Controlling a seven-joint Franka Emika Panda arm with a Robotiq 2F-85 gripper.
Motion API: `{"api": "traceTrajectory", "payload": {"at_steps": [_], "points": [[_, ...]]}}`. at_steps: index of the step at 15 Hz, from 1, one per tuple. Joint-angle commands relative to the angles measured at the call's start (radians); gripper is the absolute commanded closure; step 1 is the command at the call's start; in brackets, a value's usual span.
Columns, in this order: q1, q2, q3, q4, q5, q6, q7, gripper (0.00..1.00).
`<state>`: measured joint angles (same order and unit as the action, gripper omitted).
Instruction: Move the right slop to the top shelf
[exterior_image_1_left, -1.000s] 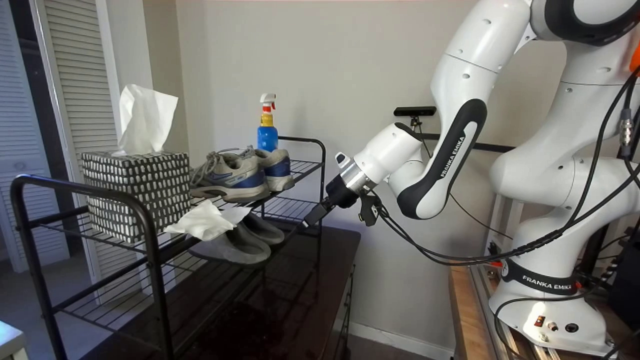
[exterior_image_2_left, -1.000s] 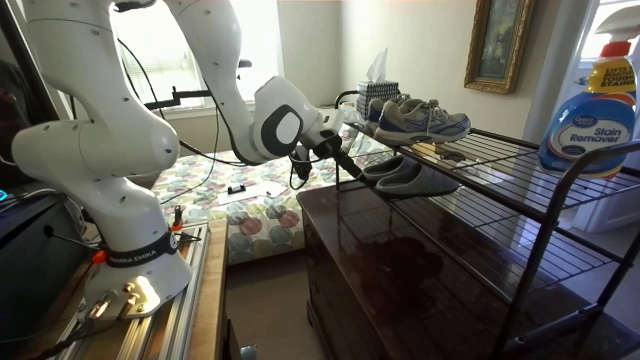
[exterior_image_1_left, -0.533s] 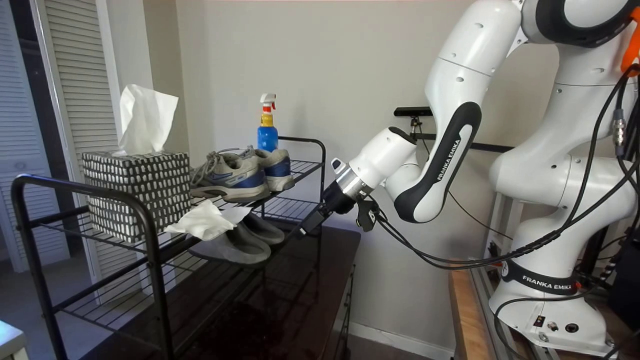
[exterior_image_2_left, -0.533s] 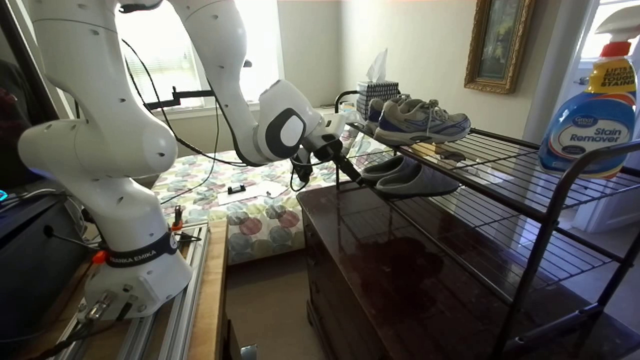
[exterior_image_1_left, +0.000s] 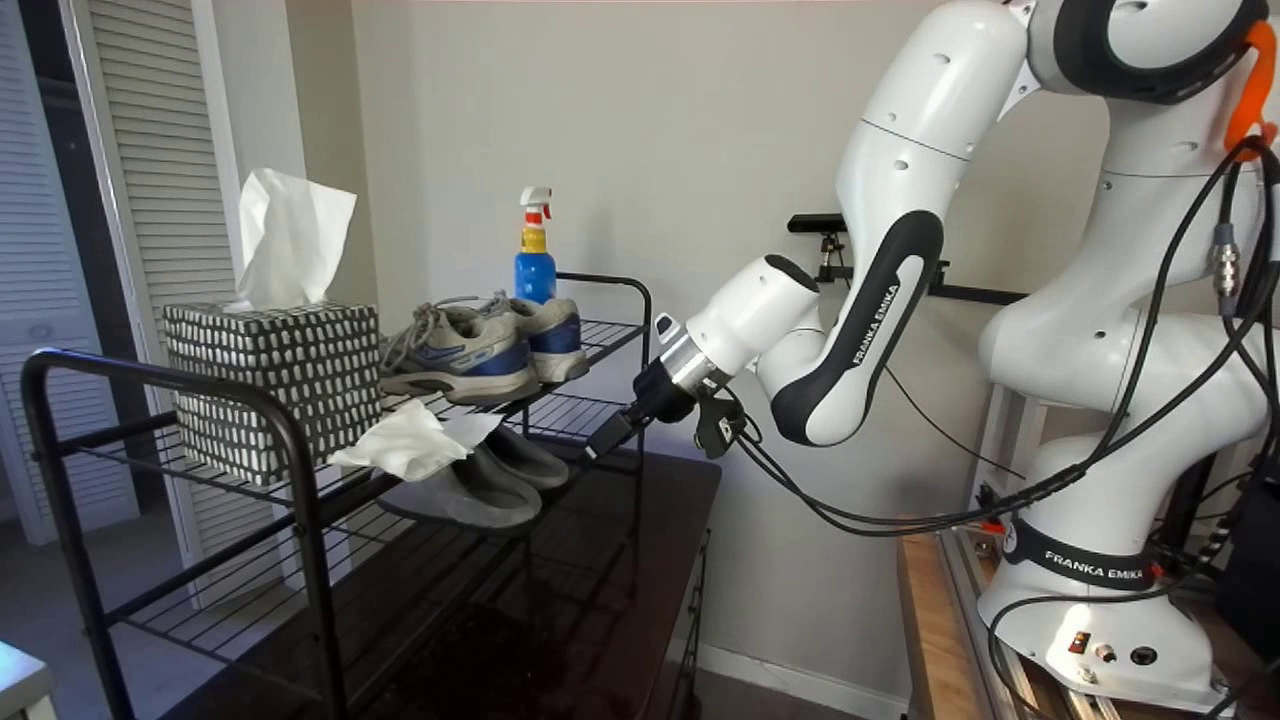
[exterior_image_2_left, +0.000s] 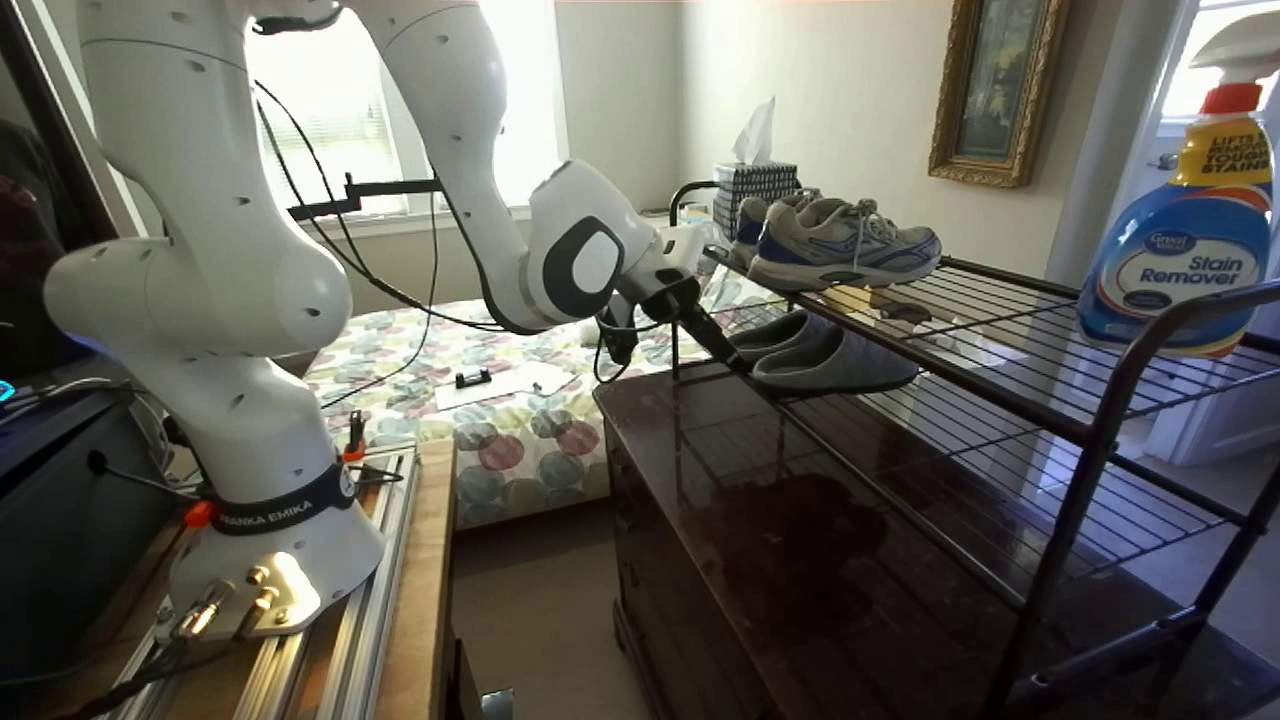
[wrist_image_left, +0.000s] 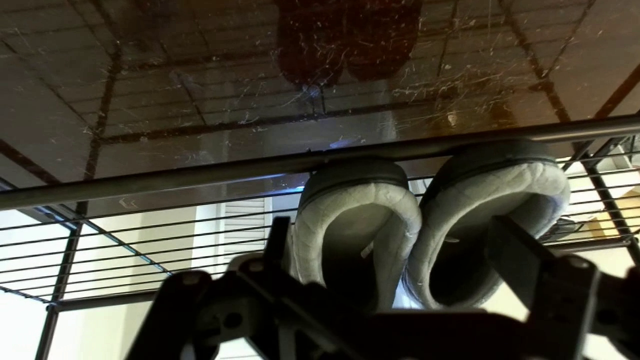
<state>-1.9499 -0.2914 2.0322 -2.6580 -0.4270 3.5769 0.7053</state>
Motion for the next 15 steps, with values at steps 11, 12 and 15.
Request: {"api": "traceTrajectory", "payload": {"at_steps": [11,12,15], "points": [[-0.195,-0.305,0.256,0.258,0.224,-0.023,-0.070,0.00],[-0.203,-0.313,0.271,0.266,0.251,-0.027,-0.086,0.00],[-0.234,-0.322,0.319,0.284,0.294,-0.028,-0.116,0.00]]}}
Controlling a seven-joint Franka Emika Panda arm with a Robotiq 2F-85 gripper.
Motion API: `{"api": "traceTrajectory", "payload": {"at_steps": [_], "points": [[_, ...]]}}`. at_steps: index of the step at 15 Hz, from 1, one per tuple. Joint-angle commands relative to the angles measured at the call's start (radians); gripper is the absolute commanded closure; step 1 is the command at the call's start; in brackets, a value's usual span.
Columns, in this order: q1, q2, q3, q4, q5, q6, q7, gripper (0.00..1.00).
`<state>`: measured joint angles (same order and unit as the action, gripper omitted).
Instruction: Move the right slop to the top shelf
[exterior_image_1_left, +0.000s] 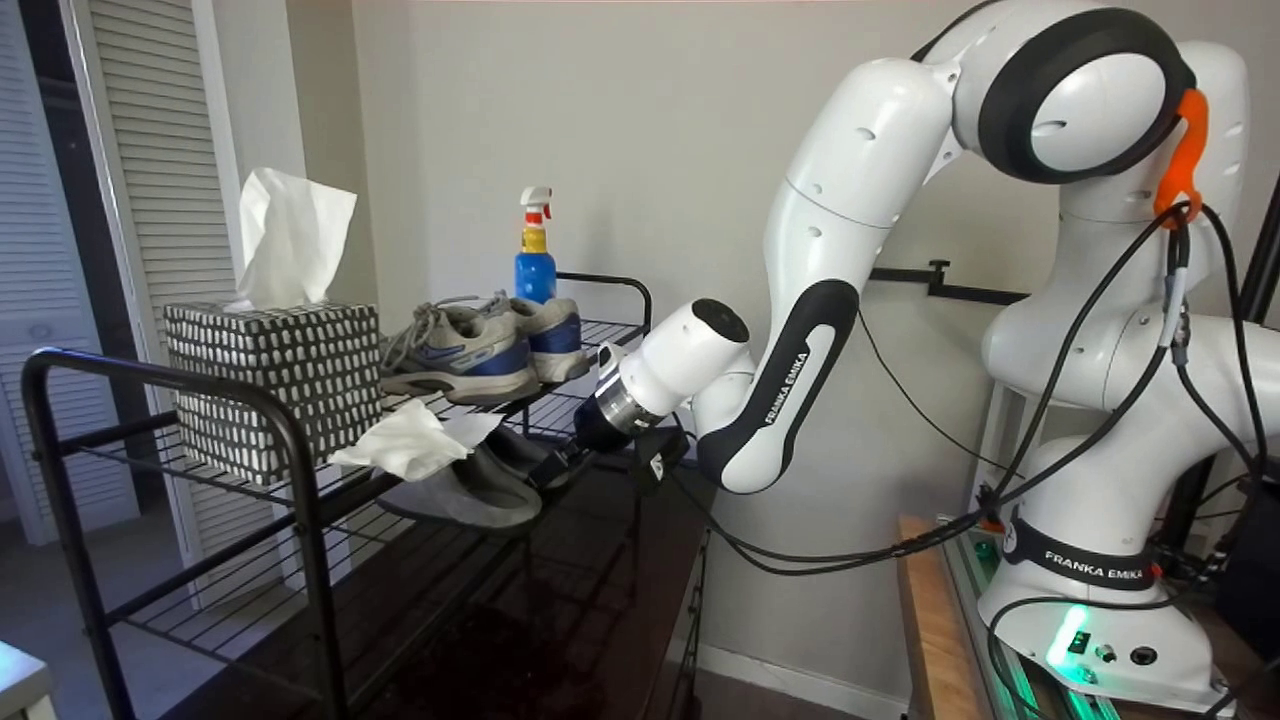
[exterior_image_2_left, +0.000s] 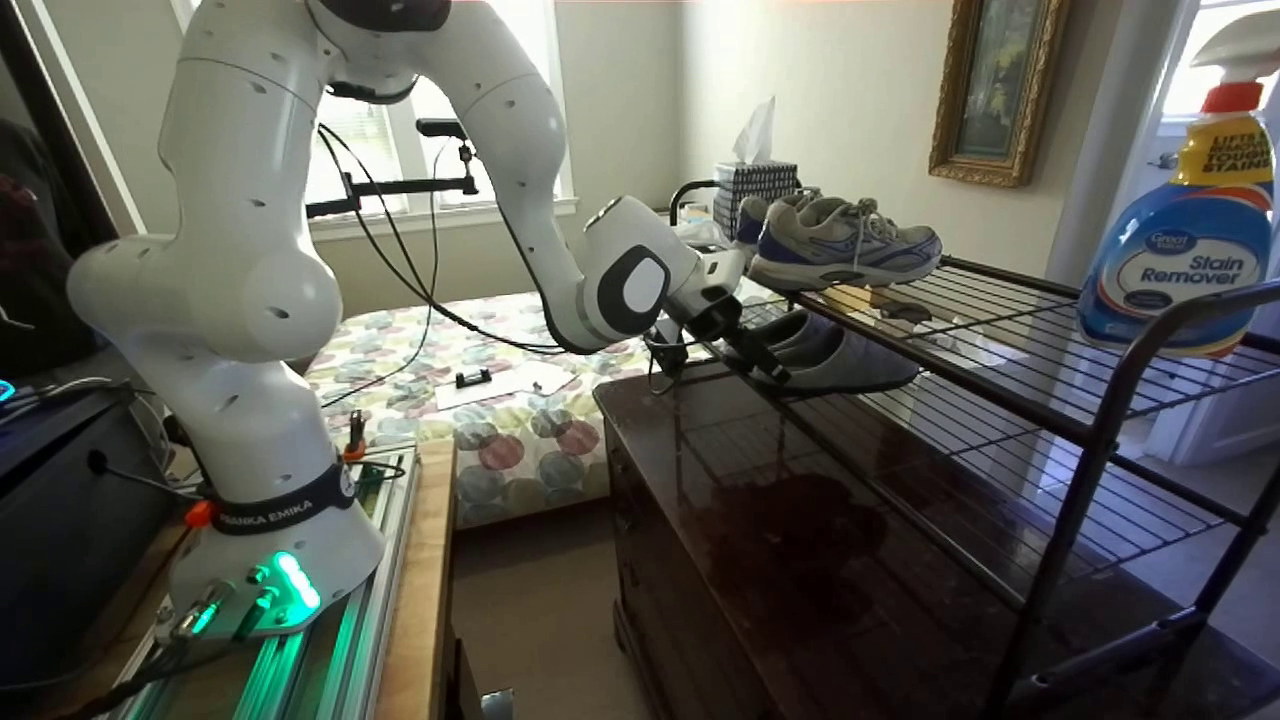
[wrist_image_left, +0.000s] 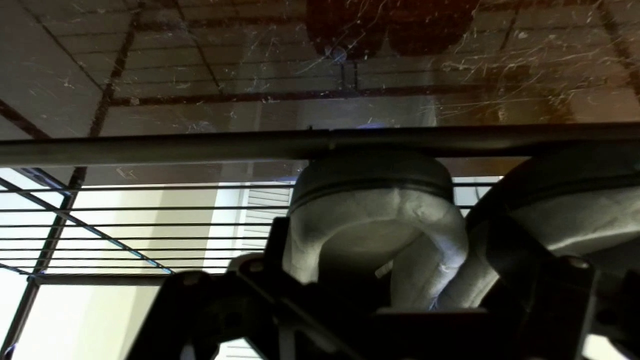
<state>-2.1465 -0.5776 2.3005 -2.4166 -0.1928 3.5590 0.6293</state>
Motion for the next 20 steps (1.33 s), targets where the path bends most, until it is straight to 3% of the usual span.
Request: {"api": "traceTrajectory", "payload": {"at_steps": [1,2,3,5,9,13,15,17,20], "points": [[-0.048,-0.035,0.064,0.044,0.067,-0.010,-0.048,0.00],[-0.061,-0.030,0.078,0.045,0.069,-0.005,-0.053,0.03],[-0.075,-0.027,0.092,0.047,0.068,-0.004,-0.056,0.26],[-0.102,-0.023,0.115,0.051,0.064,-0.003,-0.062,0.31],[-0.137,-0.016,0.145,0.063,0.062,-0.001,-0.077,0.58],[-0.147,0.065,0.157,0.003,0.031,-0.011,-0.102,0.70],[-0.124,0.130,0.137,-0.063,0.026,-0.015,-0.137,0.81],[-0.105,0.185,0.113,-0.126,0.028,-0.017,-0.165,0.99],[-0.073,0.231,0.063,-0.197,0.030,-0.026,-0.171,0.98]]}}
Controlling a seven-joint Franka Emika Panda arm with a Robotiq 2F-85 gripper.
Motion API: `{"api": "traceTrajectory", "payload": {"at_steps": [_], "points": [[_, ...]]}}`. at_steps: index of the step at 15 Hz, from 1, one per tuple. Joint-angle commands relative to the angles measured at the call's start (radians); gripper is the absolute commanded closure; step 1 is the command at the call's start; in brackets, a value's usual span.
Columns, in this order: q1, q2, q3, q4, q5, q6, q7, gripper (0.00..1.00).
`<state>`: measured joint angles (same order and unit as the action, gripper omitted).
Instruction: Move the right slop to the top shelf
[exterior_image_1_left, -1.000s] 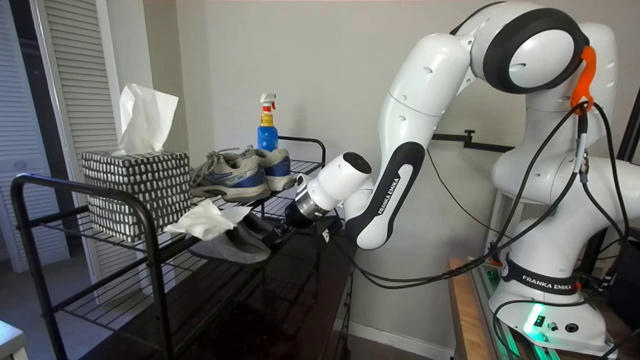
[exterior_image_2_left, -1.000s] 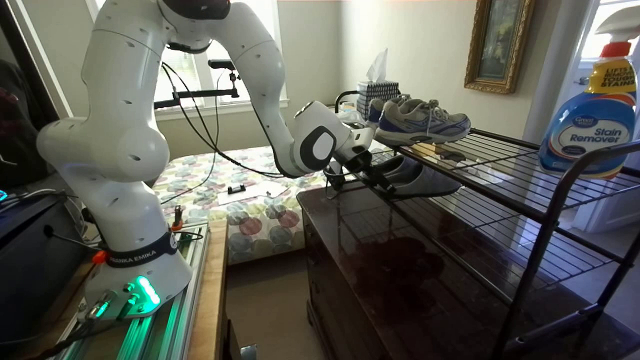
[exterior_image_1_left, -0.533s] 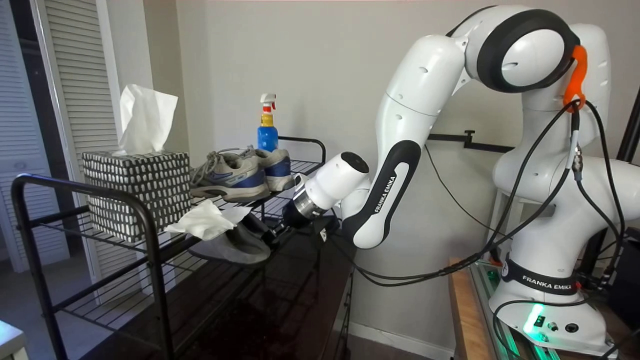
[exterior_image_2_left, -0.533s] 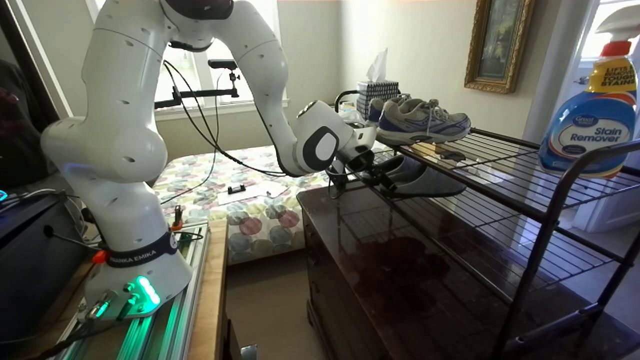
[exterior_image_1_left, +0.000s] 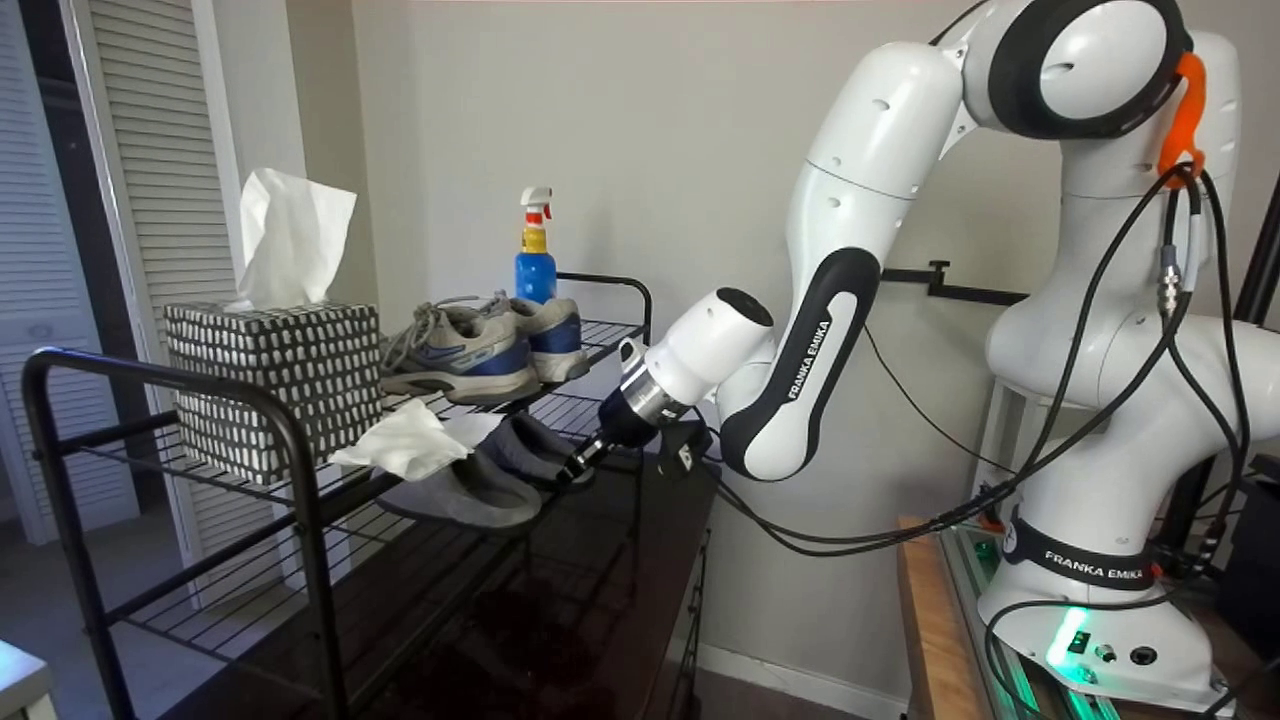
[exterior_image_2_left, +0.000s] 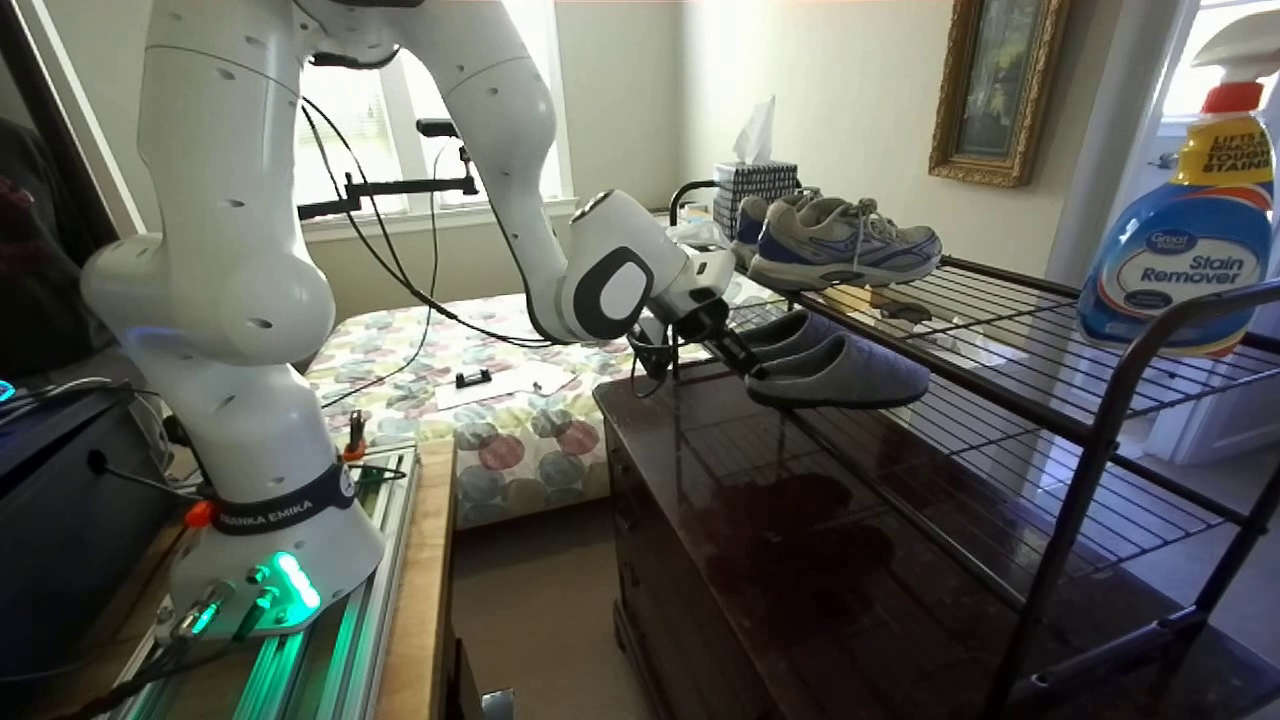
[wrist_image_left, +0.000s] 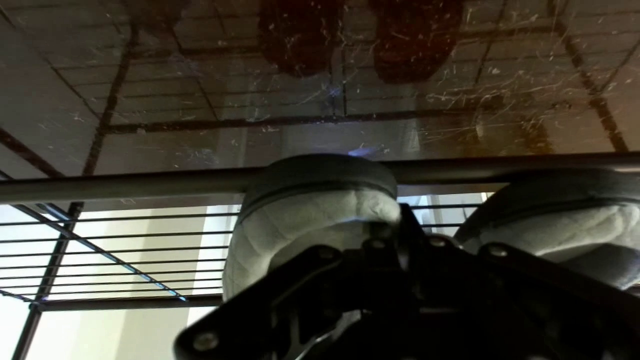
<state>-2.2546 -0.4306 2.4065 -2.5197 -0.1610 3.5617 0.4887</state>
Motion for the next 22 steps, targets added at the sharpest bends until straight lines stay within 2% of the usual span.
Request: {"api": "traceTrajectory", "payload": {"at_steps": [1,9,13,14,15,16,17,19,22], "points": [[0.039,0.094,-0.051,-0.105,-0.003,-0.034,-0.033,0.98],[0.048,0.173,-0.074,-0.145,-0.028,-0.032,-0.079,0.99],[0.043,0.371,-0.077,-0.254,-0.169,-0.086,-0.167,0.99],[0.043,0.421,-0.077,-0.283,-0.216,-0.122,-0.174,0.99],[0.057,0.468,-0.095,-0.305,-0.216,-0.171,-0.204,0.99],[0.010,0.474,-0.058,-0.231,-0.332,-0.286,-0.099,0.99],[0.007,0.520,-0.058,-0.243,-0.380,-0.351,-0.077,0.99],[0.024,0.606,-0.079,-0.234,-0.414,-0.507,-0.043,0.99],[0.009,0.711,-0.091,-0.223,-0.441,-0.664,0.010,0.99]]}}
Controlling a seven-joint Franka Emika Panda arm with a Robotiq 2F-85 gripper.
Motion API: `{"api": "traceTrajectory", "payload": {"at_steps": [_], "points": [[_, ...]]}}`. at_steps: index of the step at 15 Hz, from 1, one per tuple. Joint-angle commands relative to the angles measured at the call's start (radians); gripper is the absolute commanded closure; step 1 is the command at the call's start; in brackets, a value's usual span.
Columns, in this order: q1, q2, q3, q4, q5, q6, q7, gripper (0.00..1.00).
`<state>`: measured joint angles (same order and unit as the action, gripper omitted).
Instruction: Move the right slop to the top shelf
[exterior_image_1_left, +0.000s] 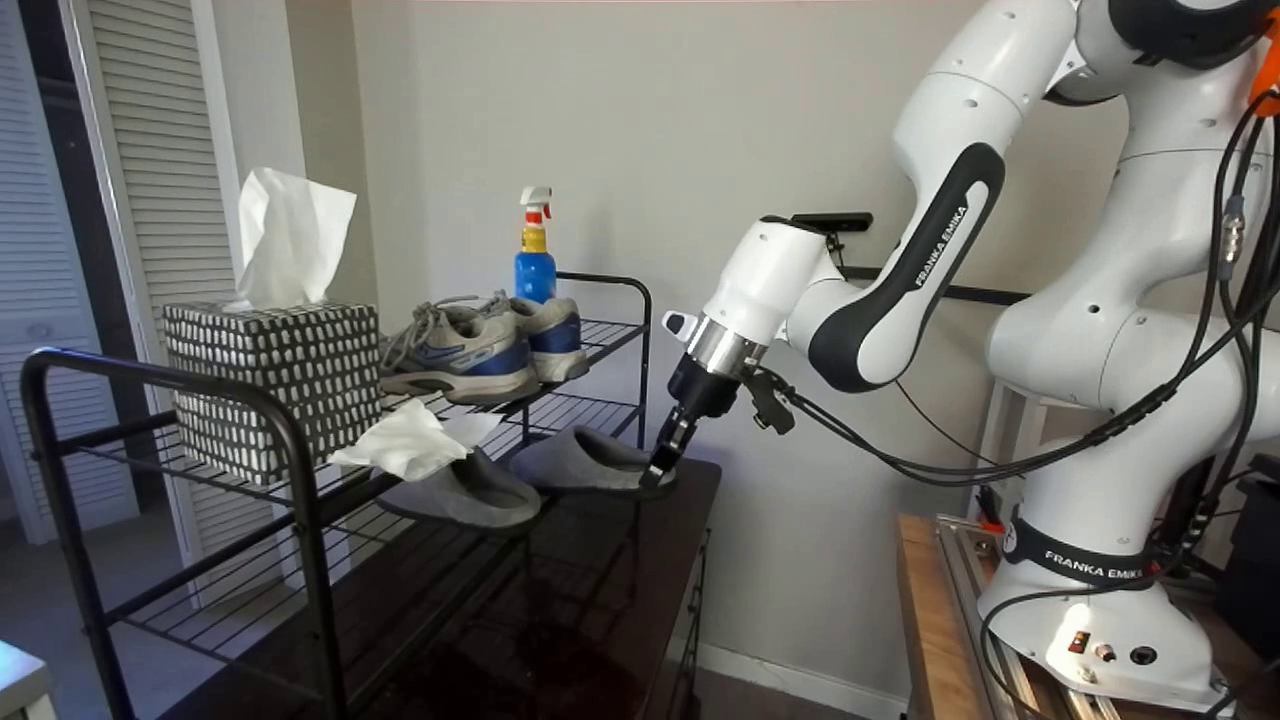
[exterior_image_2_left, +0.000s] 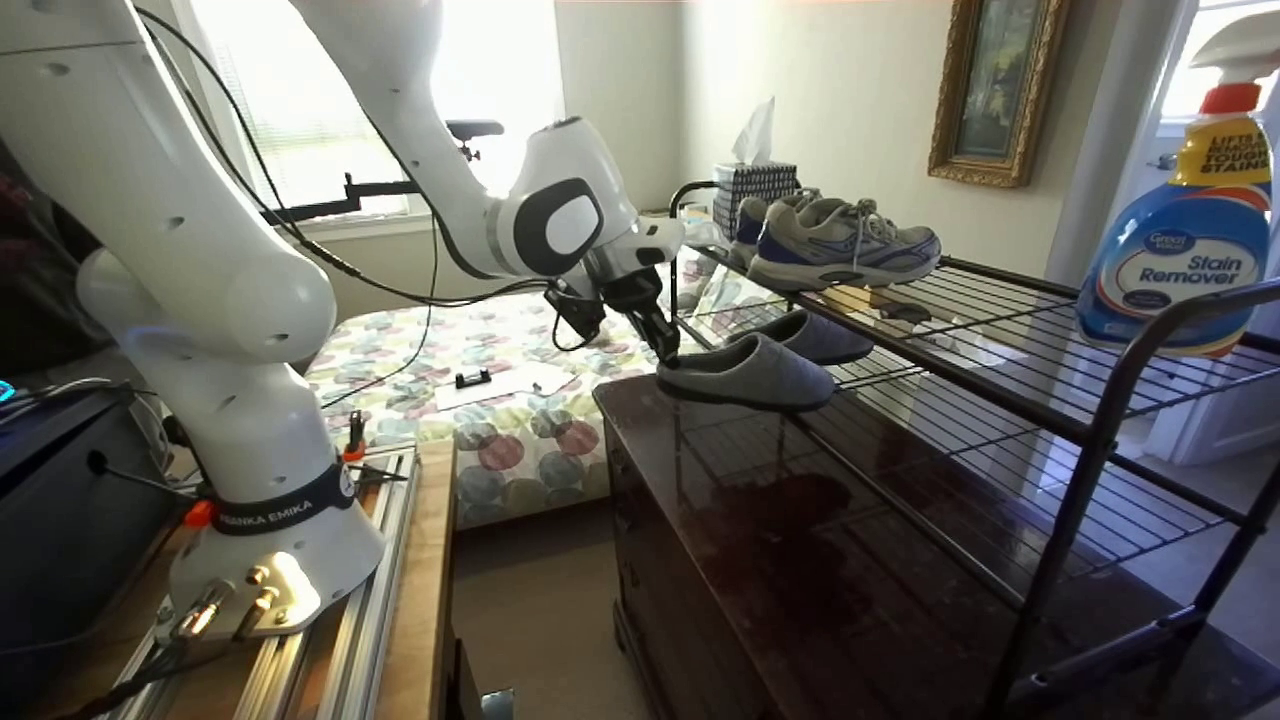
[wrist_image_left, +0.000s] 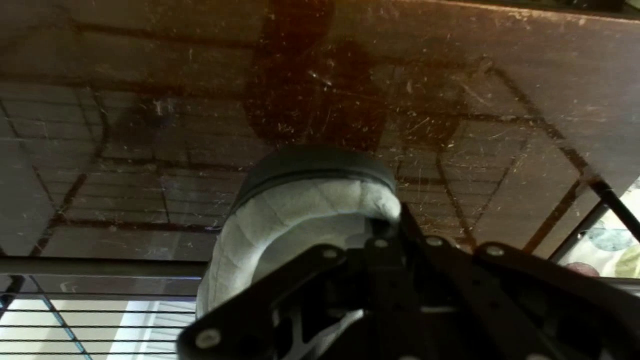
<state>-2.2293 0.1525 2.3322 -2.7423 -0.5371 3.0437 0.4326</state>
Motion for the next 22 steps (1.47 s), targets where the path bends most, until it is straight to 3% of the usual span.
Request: {"api": "traceTrajectory", "payload": {"at_steps": [1,3,5,6,7,11,16,22], "points": [[-0.084,0.176,0.015,-0.035,-0.105,-0.158,0.103,0.99],[-0.071,0.233,-0.019,-0.002,-0.131,-0.228,0.157,0.99],[-0.103,0.308,-0.016,-0.004,-0.177,-0.266,0.224,0.99],[-0.159,0.340,0.032,-0.023,-0.178,-0.268,0.238,0.99],[-0.126,0.378,0.000,-0.005,-0.215,-0.296,0.285,0.99],[-0.096,0.539,-0.007,-0.006,-0.229,-0.471,0.289,0.99],[-0.112,0.759,0.082,-0.006,-0.208,-0.792,0.282,0.99],[-0.144,0.981,0.180,-0.004,-0.153,-1.070,0.227,0.99]]}}
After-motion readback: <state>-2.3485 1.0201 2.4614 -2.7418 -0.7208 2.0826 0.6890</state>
